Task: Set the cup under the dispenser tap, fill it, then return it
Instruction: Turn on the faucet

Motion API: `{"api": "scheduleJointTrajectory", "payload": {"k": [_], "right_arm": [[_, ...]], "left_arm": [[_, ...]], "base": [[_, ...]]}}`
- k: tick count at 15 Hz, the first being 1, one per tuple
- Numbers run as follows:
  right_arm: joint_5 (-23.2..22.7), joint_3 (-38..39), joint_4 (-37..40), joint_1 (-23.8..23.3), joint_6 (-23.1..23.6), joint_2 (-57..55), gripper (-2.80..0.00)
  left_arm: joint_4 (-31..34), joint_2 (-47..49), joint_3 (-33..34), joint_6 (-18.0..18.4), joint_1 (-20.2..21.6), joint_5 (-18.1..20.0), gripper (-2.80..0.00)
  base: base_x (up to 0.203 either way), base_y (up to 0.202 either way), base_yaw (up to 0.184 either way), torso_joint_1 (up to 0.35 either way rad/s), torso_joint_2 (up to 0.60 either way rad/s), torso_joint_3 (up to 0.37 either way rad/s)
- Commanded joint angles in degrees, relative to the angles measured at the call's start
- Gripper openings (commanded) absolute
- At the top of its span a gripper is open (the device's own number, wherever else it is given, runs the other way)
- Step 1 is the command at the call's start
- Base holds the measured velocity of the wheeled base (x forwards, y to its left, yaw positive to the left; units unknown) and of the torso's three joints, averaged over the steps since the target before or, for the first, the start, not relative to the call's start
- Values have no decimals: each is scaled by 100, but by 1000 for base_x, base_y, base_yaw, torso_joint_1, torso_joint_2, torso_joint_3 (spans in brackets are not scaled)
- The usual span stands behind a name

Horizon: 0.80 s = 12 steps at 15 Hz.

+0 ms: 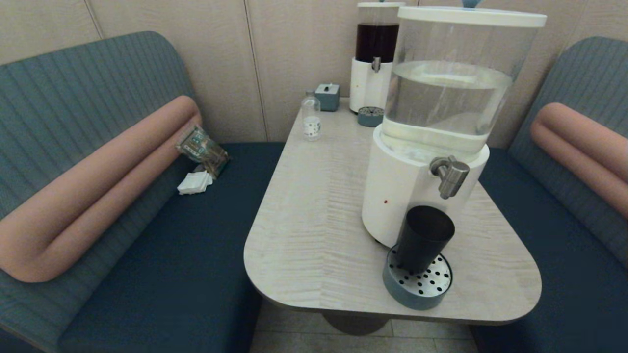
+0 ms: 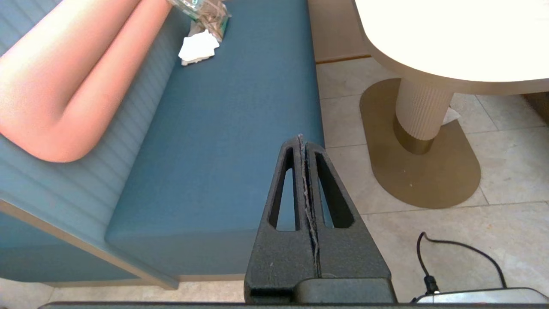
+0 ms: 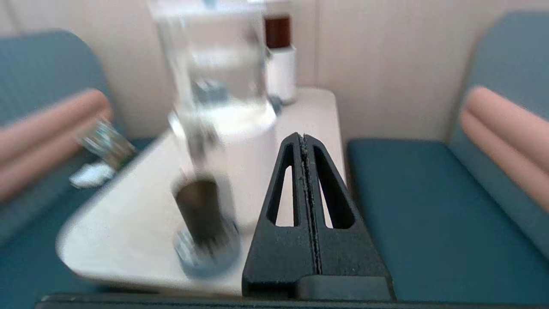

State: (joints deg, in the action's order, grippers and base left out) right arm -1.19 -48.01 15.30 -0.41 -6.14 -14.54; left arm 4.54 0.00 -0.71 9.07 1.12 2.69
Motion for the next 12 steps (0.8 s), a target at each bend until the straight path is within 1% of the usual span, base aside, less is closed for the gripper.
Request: {"api": "scheduleJointTrajectory", "payload": {"k": [1,3,5,6,8,9,11,12], "right_arm": [[-88,-1250,191,0,-51,-1710,-280],[-319,-2680,886,1,-114,-3030,-280],[-682,-3936,2093,3,-164,-4289,-280],[-878,-4357,2667,10,-182,-4811,-280],[-1249,-4800,3506,101,-251,-5724,-280],[-1402,-4893,3704,151,-374,-6063,-280],[-1914,-4986,3866,237,-575,-6594,-280],[-2050,-4986,3833,339,-613,-6789,-280]], "left_arm": [[3,9,0,7,2,3,-280],[3,9,0,7,2,3,-280],[3,9,0,7,2,3,-280],[3,9,0,7,2,3,-280],[3,9,0,7,2,3,-280],[3,9,0,7,2,3,-280],[3,9,0,7,2,3,-280],[3,9,0,7,2,3,-280]], "base": [[0,0,0,0,0,0],[0,0,0,0,0,0],[0,0,0,0,0,0],[0,0,0,0,0,0],[0,0,0,0,0,0],[0,0,0,0,0,0],[0,0,0,0,0,0],[0,0,0,0,0,0]]}}
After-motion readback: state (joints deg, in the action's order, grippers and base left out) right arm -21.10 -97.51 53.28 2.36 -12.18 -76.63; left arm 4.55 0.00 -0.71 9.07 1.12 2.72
